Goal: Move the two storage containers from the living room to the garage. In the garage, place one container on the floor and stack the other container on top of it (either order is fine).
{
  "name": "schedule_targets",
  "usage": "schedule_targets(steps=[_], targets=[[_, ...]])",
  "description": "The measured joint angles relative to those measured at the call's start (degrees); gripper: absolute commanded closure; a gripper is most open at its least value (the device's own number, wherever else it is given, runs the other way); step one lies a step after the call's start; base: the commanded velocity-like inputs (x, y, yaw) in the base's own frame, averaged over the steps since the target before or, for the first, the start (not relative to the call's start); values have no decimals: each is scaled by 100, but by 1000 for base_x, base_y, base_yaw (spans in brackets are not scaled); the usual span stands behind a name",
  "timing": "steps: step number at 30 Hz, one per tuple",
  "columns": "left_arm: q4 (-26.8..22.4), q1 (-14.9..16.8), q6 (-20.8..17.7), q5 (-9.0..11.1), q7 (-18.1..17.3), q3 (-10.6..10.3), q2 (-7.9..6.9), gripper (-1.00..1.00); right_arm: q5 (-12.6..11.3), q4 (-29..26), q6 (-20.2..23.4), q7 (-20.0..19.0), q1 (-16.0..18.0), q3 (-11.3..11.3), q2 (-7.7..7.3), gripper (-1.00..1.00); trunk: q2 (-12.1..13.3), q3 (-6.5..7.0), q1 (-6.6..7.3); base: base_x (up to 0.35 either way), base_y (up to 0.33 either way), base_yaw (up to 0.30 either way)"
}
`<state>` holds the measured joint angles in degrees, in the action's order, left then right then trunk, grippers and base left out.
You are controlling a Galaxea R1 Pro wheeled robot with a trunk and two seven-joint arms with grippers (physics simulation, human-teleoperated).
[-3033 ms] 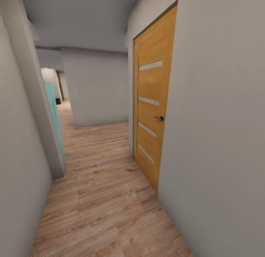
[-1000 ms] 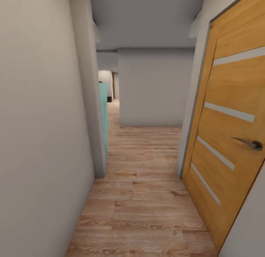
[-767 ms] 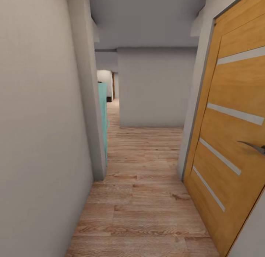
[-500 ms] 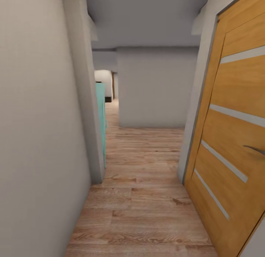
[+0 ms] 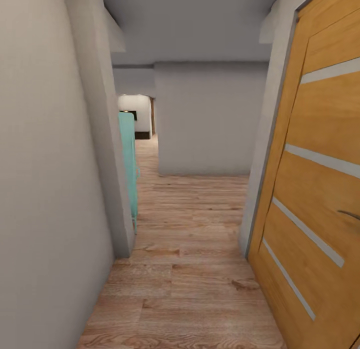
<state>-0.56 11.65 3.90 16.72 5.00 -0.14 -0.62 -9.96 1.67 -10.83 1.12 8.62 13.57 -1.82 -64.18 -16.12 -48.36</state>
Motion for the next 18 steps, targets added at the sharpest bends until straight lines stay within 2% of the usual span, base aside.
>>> schedule_targets(steps=[18], targets=[[2,0,-18,2,0,0,-1,-100,23,0,10,7,0,0,-4,-100,0,0,0,323,-3,0]])
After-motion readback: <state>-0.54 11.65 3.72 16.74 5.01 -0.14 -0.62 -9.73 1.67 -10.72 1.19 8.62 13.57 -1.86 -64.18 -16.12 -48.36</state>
